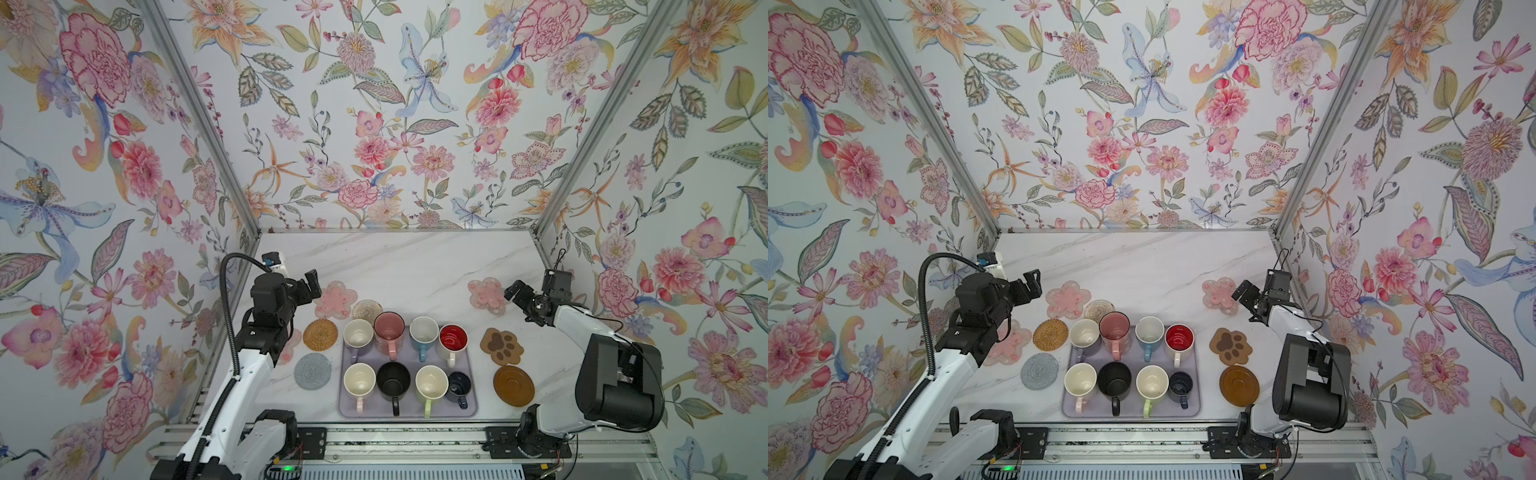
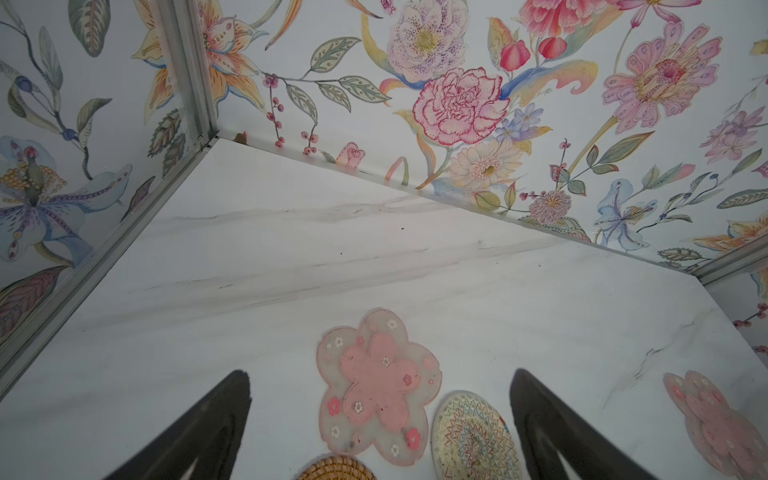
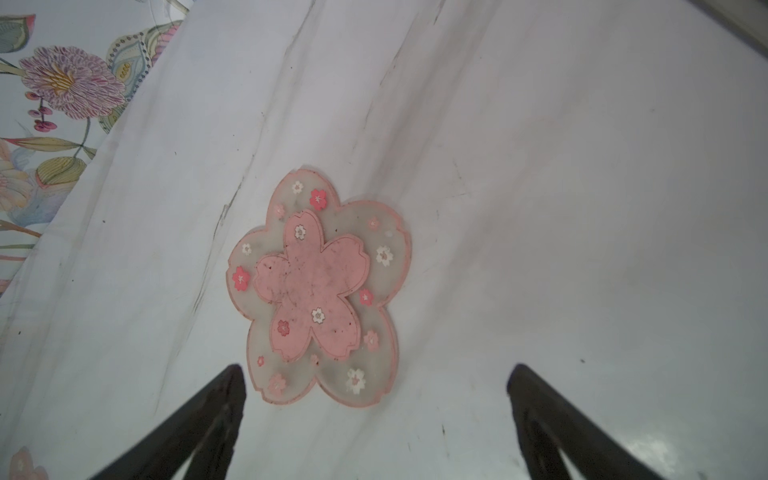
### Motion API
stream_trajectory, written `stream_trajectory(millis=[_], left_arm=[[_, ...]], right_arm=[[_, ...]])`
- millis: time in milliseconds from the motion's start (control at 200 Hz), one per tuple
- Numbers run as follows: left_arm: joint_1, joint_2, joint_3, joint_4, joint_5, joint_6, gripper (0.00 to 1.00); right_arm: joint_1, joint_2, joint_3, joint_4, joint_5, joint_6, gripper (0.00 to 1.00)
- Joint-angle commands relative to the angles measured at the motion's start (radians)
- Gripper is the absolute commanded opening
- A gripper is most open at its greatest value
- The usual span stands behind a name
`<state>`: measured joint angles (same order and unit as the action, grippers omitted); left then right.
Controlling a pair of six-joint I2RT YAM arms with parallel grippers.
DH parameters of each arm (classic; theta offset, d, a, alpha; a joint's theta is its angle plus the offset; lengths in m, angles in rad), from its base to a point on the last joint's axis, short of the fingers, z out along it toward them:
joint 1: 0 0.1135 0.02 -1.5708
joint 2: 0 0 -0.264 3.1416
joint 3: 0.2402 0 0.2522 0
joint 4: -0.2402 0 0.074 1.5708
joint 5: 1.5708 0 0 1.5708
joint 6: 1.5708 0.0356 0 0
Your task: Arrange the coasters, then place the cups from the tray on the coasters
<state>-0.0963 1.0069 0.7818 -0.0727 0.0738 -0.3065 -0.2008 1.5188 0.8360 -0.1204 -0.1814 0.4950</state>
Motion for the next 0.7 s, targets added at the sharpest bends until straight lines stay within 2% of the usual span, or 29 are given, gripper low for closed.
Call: stream_trajectory(millis=[0,250,696], left_arm=[[0.003,0.071,0.098,0.032,0.065,0.037,0.99],[0.002,0.184,0.138,0.068,0.161,0.025,0.99],[-0.007,0.154,0.079,0.083,0.147,0.036,0.99]], right_arm=[[0.003,0.031,0.03,-0.026,-0.037,0.002,0.99],[0.039,0.095,0.053,-0.029,-0.045,0.003,0.99],[0.088,0.207,0.113,-0.018,-0.026,0.007,0.99]])
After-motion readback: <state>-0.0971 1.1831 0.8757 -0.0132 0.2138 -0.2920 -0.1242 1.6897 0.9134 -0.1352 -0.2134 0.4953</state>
